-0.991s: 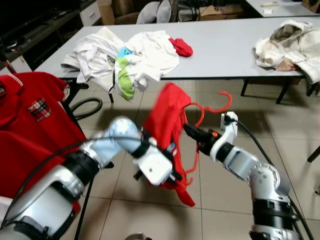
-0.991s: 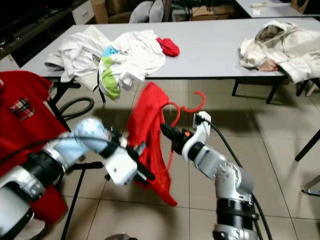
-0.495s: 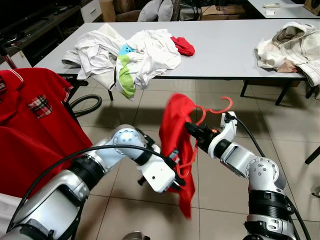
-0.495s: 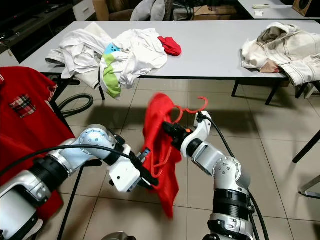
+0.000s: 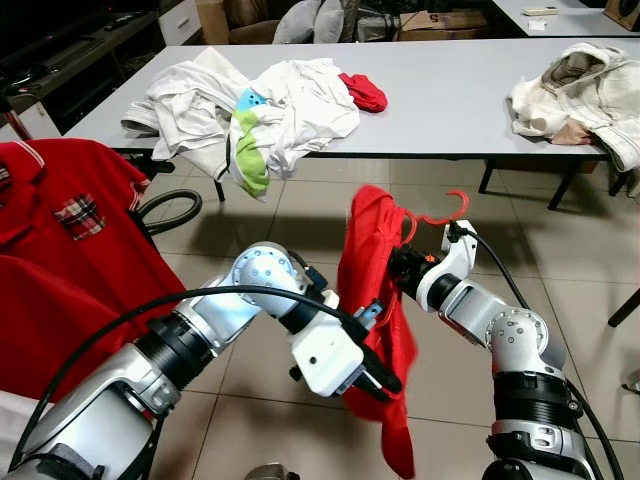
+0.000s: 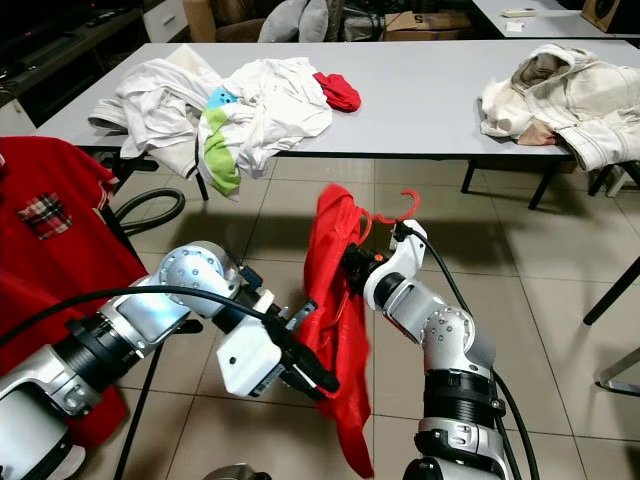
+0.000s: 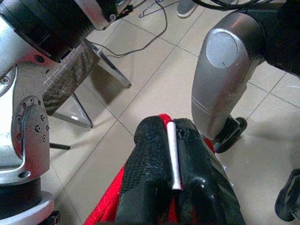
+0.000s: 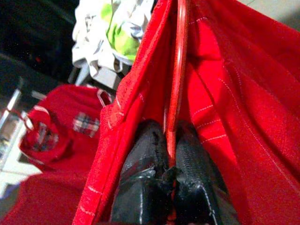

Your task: Hang hanger

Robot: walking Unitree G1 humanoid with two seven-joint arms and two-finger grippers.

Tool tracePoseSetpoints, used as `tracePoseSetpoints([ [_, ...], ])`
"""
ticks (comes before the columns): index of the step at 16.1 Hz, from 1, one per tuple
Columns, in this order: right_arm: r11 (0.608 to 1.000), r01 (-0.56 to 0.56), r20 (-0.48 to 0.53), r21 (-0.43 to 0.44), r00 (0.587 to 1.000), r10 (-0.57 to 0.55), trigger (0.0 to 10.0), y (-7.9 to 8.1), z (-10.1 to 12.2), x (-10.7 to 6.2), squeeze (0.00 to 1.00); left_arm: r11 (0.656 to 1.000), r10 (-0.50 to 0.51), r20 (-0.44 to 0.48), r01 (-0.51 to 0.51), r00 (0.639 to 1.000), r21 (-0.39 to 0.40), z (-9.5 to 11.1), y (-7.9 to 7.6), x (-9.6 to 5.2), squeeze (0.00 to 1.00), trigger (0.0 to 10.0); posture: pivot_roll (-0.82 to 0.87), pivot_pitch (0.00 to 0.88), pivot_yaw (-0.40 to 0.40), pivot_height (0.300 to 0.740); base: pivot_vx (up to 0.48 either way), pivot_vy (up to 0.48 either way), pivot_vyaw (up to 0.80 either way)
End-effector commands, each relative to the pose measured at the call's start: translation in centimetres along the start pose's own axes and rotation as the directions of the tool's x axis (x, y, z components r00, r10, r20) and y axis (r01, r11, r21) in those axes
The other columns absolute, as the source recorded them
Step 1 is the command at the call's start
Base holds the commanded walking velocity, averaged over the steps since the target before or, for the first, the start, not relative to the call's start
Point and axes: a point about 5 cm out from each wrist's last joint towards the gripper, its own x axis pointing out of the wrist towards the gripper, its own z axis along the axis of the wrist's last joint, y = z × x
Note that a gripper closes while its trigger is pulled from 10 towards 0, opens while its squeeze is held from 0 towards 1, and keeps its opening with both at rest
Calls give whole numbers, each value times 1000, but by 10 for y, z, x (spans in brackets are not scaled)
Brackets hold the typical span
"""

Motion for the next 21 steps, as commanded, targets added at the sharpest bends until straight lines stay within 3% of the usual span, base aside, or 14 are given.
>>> tracePoseSetpoints([
  [1,994,-34,8,-105,999,35,10000,11,5,0,0,1000,26,21,-26,999,3,5,7,-1,0,0,-34,0,79,740,0,0,0],
  [3,945,-109,-141,-308,988,68,10000,22,-18,-4,0,993,113,31,-112,993,-29,9,28,-10,0,0,-37,0,78,740,0,0,0],
  [6,889,-124,-227,-440,974,23,10000,16,-33,-12,0,991,136,5,-136,991,10,17,49,-22,0,0,-39,0,78,740,0,0,0],
  [8,908,-105,-194,-405,981,27,10000,13,-31,-15,0,995,92,11,-92,996,22,27,55,-22,0,0,-37,0,80,740,0,0,0],
  [10,933,-107,-144,-344,988,60,10000,16,-24,-13,0,1000,-12,68,13,998,-19,34,43,-3,0,0,-40,0,90,740,0,0,0],
  [12,944,-108,-116,-313,990,75,10000,19,-18,-11,0,1000,24,63,-23,998,-21,33,43,6,0,10000,-40,0,91,740,0,0,0],
  [13,943,-108,-115,-313,991,76,10000,19,-18,-11,0,999,34,67,-32,997,-25,33,44,6,59,10000,-40,0,91,740,0,0,0],
  [14,945,-112,-111,-306,990,82,10000,20,-18,-11,0,997,70,76,-67,995,-39,34,49,6,1000,10000,-38,0,91,740,0,0,0],
  [21,955,-125,-110,-270,989,99,10000,22,-20,-10,0,974,218,71,-213,973,-77,36,64,-10,1000,10000,-41,0,95,740,0,0,0],
])
